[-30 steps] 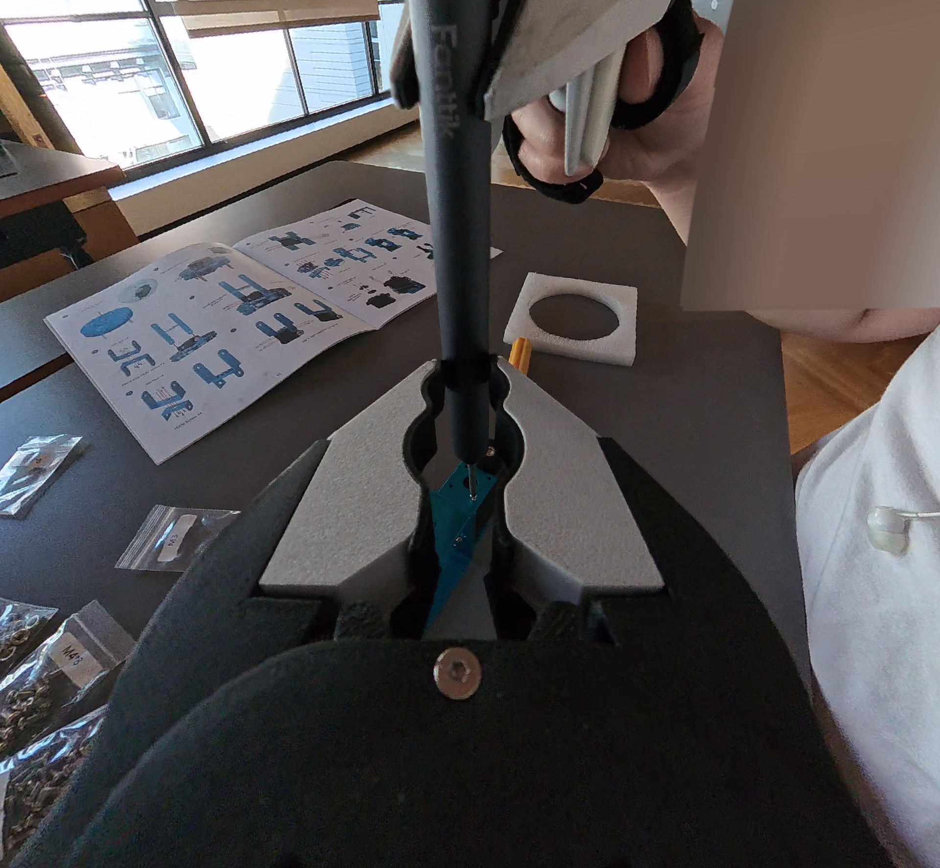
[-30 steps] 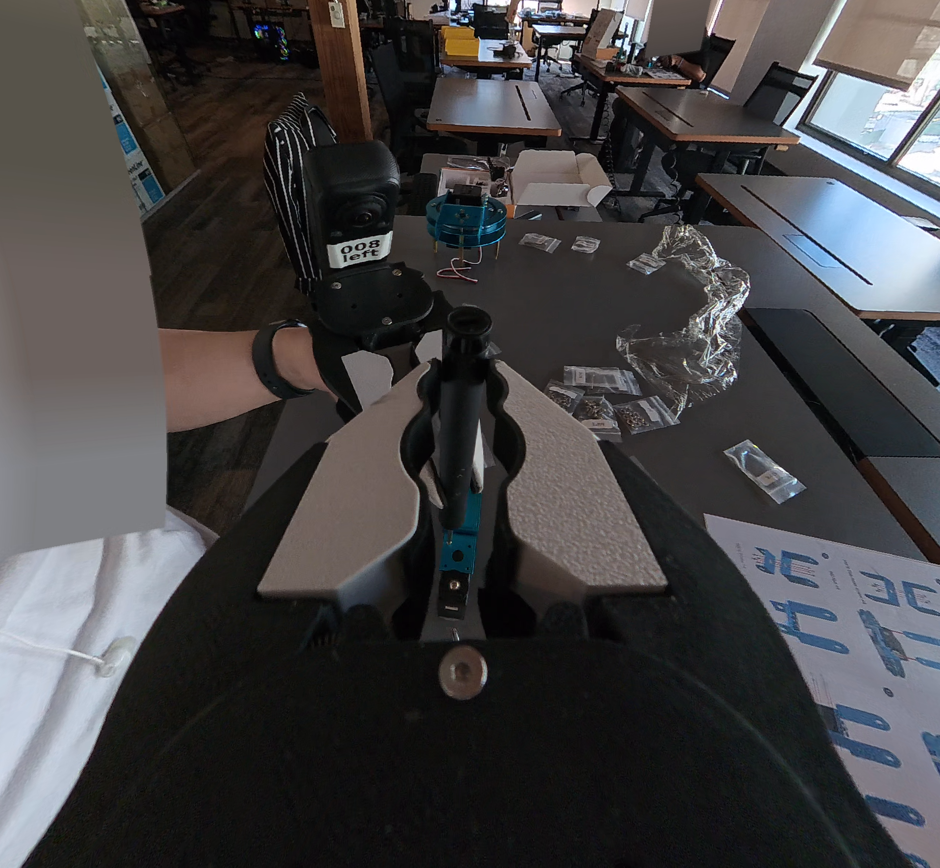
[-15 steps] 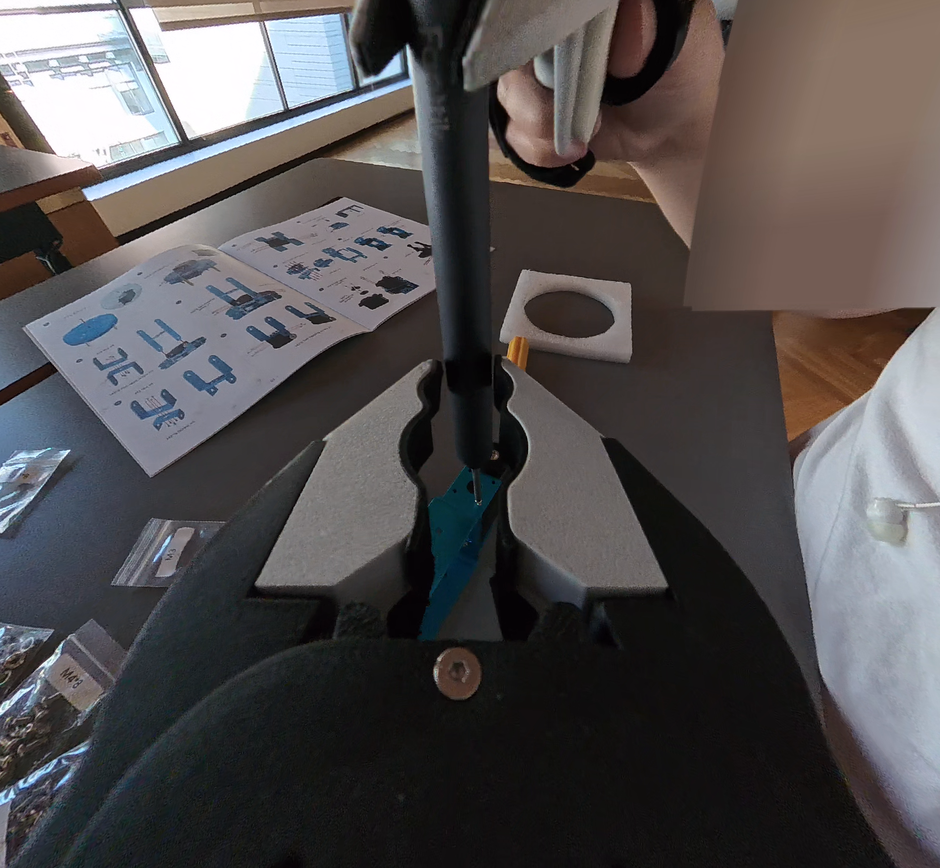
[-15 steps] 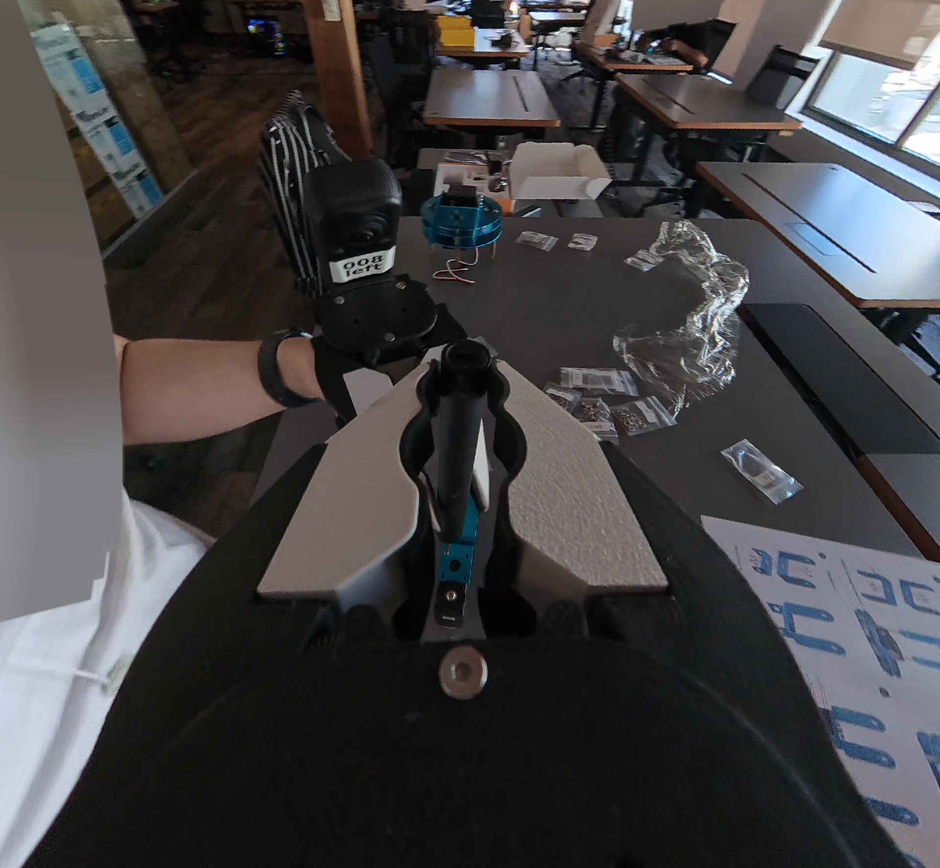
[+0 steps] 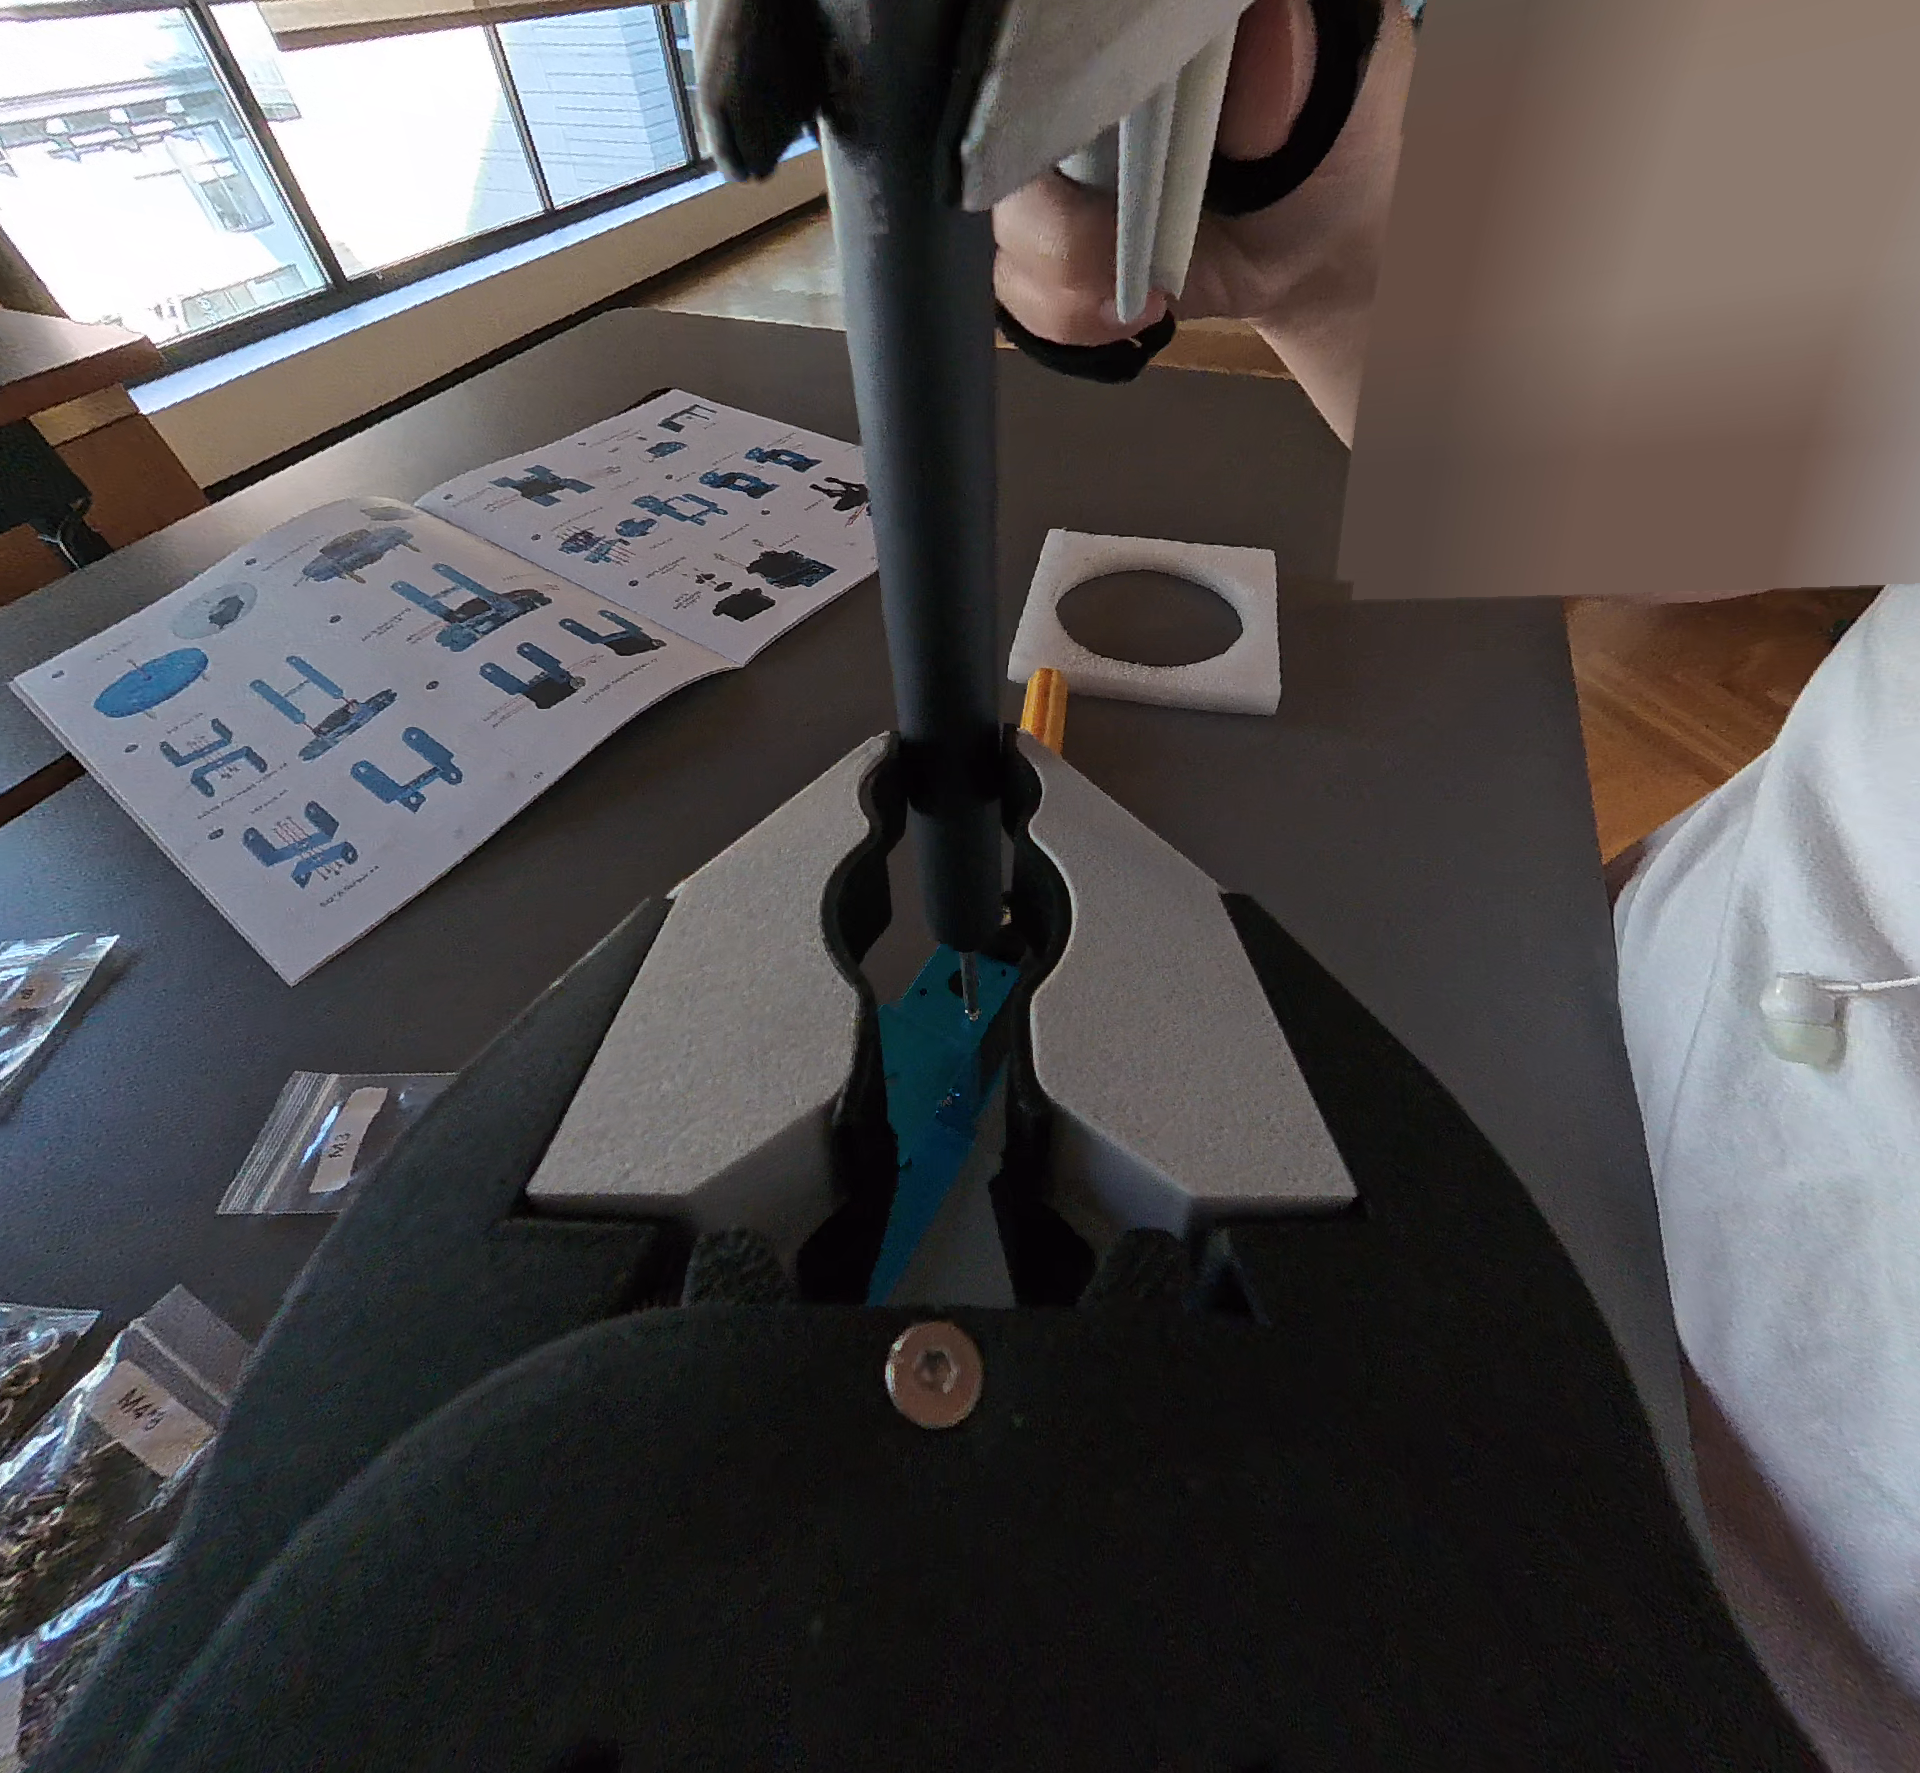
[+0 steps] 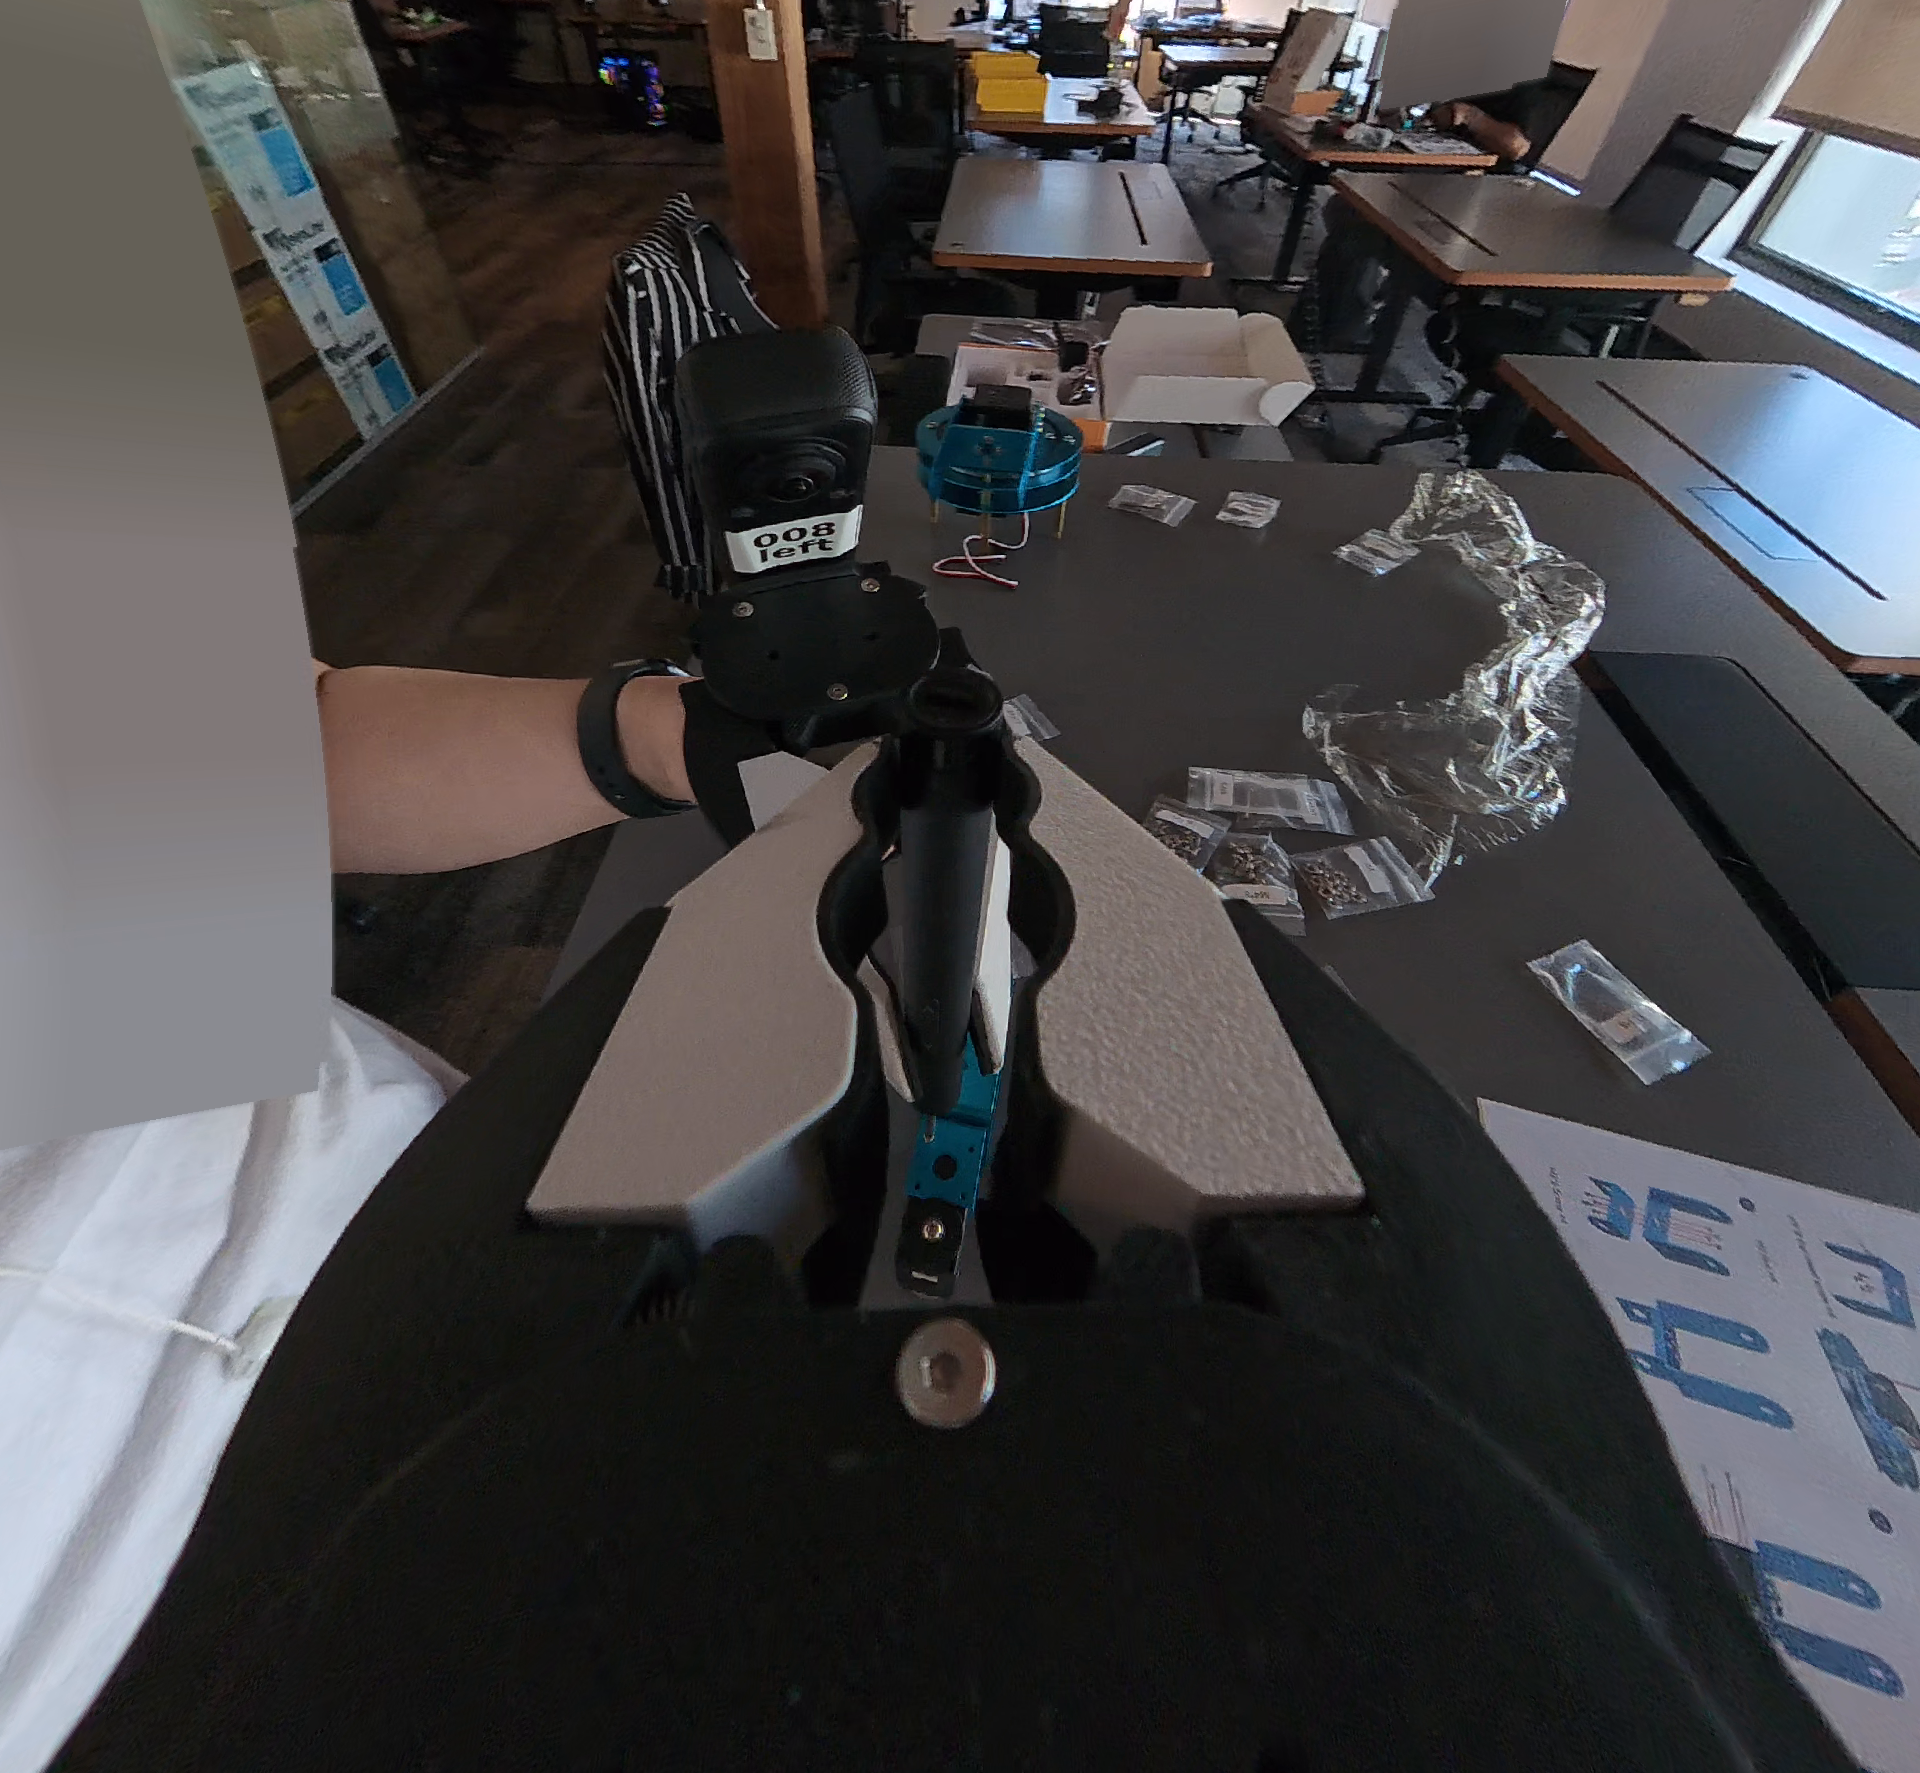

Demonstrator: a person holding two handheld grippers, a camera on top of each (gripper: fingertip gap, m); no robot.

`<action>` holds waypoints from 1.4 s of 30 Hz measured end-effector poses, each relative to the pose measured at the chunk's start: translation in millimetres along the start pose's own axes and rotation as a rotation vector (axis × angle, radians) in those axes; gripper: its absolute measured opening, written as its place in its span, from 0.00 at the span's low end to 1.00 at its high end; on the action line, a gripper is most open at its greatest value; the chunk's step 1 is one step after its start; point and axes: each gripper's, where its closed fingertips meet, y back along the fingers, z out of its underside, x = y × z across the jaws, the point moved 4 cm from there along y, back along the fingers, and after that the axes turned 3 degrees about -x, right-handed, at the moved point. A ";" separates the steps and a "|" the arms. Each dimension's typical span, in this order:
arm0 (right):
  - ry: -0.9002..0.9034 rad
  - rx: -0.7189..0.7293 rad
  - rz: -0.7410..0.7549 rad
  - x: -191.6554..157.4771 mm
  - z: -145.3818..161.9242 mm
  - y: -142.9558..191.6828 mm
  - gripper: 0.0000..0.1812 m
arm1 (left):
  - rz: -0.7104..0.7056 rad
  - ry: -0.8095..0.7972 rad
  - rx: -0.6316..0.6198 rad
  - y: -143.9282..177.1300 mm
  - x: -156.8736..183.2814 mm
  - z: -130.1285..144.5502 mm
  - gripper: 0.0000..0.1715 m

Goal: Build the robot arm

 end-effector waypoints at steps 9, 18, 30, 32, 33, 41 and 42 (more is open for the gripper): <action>-0.056 0.020 0.242 0.6 1.6 1.9 0.09 | -0.061 0.027 0.000 0.5 -0.6 1.8 0.09; -0.027 0.078 -0.013 1.8 6.3 3.4 0.18 | -0.036 0.016 -0.021 1.1 3.5 2.4 0.09; -0.048 0.036 0.140 -2.5 10.2 4.4 0.09 | -0.083 0.042 -0.019 0.3 3.0 4.3 0.09; -0.066 0.047 0.142 -2.8 10.8 5.0 0.09 | -0.070 0.051 -0.014 0.2 3.8 4.4 0.09; -0.061 0.054 0.121 -3.0 11.2 5.3 0.09 | -0.061 0.053 -0.014 0.3 4.0 4.5 0.09; -0.062 0.042 -0.121 3.0 28.7 -1.4 0.09 | -0.041 0.028 -0.028 -1.2 3.2 3.9 0.09; -0.059 0.039 -0.109 2.9 28.3 -2.4 0.10 | -0.042 0.037 -0.025 -1.0 2.0 3.9 0.09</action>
